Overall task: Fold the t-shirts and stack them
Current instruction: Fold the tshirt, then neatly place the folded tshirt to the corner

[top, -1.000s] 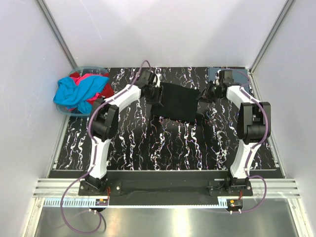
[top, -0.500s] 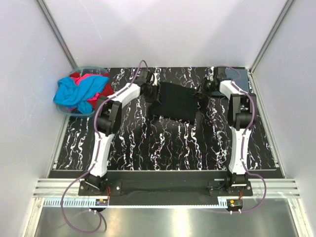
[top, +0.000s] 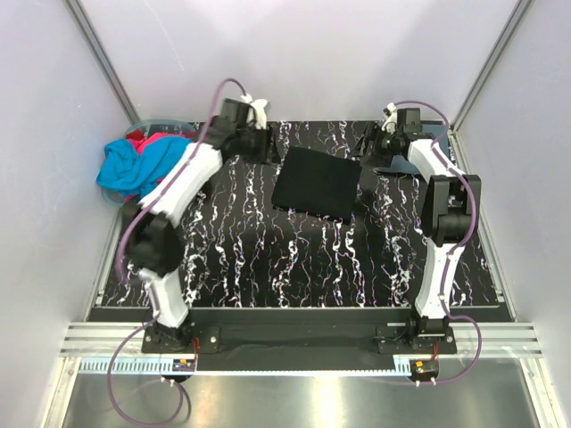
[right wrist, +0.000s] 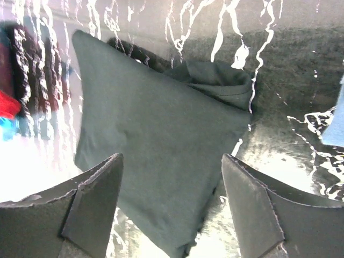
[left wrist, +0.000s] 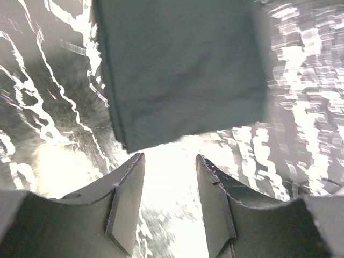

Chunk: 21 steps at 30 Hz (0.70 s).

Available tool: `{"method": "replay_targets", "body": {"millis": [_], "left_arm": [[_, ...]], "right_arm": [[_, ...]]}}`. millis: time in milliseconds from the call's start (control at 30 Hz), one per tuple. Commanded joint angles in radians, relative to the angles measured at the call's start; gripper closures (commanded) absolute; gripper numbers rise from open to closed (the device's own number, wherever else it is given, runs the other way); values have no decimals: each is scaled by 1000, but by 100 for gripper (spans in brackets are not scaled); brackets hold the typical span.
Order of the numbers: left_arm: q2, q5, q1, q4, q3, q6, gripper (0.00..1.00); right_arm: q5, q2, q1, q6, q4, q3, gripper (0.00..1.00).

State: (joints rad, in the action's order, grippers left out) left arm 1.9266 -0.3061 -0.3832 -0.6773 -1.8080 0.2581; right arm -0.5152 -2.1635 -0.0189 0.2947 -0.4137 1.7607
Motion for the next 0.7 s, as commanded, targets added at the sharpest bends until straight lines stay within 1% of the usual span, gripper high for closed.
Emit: {"method": "replay_targets", "body": {"millis": [0, 67, 100, 133, 233, 267, 400, 567, 667], "left_arm": [[-219, -57, -6, 19, 140, -62, 52], [-265, -80, -8, 25, 241, -89, 51], [-305, -83, -11, 54, 280, -91, 51], [-323, -106, -13, 79, 350, -80, 51], [-356, -160, -34, 142, 418, -59, 51], [-353, -166, -51, 143, 417, -62, 51], [-354, -192, -68, 145, 420, -65, 51], [-363, -165, -62, 145, 420, -68, 51], [-368, -162, -62, 147, 420, -62, 51]], "right_arm": [[-26, -1, 11, -91, -34, -29, 18], [-39, -28, 11, -130, -54, -27, 17], [-42, -39, 14, -144, -59, -20, 17], [-46, -53, 13, -157, -68, -11, 17], [-104, -126, 13, -187, -97, 61, 16], [-133, -174, 13, -201, -111, 86, 17], [-169, -260, 13, -218, -177, 204, 16], [-97, -352, 7, -252, -309, 350, 18], [-91, -396, 5, -270, -365, 431, 22]]}}
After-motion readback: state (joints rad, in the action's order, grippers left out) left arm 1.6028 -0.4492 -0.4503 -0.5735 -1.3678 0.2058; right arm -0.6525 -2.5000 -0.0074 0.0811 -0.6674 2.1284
